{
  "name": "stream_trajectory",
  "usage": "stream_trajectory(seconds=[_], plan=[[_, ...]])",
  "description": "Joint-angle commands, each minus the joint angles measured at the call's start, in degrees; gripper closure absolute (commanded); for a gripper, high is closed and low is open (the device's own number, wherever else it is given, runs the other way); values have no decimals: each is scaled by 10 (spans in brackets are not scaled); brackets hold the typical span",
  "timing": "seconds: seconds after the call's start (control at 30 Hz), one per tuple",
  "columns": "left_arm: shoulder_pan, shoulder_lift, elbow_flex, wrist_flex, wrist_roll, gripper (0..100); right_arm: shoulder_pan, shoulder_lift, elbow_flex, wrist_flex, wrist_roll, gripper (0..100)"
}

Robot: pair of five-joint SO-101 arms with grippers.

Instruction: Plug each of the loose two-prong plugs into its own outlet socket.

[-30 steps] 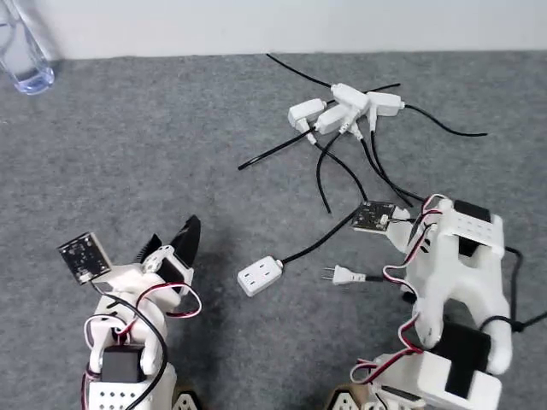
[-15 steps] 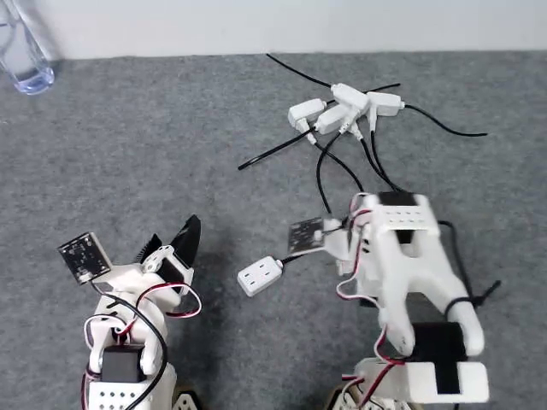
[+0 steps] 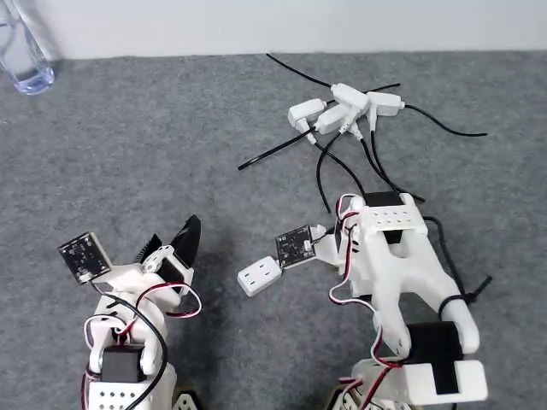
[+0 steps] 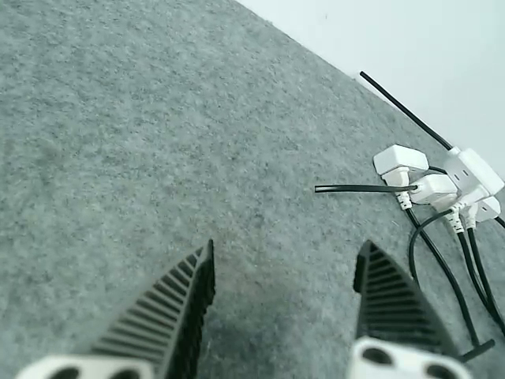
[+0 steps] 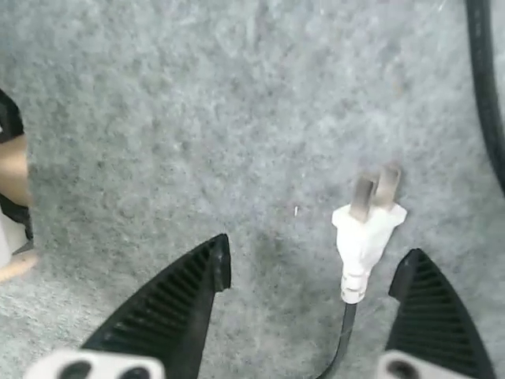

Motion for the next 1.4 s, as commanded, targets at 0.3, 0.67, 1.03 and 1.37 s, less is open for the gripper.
stream_trajectory(seconds=[0.3, 0.67, 1.03, 1.37], plan=[[1, -2, -4, -15, 5, 731, -1, 68, -34, -81, 5, 794], [4, -2, -4, -14, 6, 731, -1, 69, -37, -114, 9, 989], [4, -2, -4, -14, 6, 732, 22, 67, -191, 242, 165, 991], [4, -2, -4, -13, 6, 732, 60, 9, -232, 188, 18, 991]])
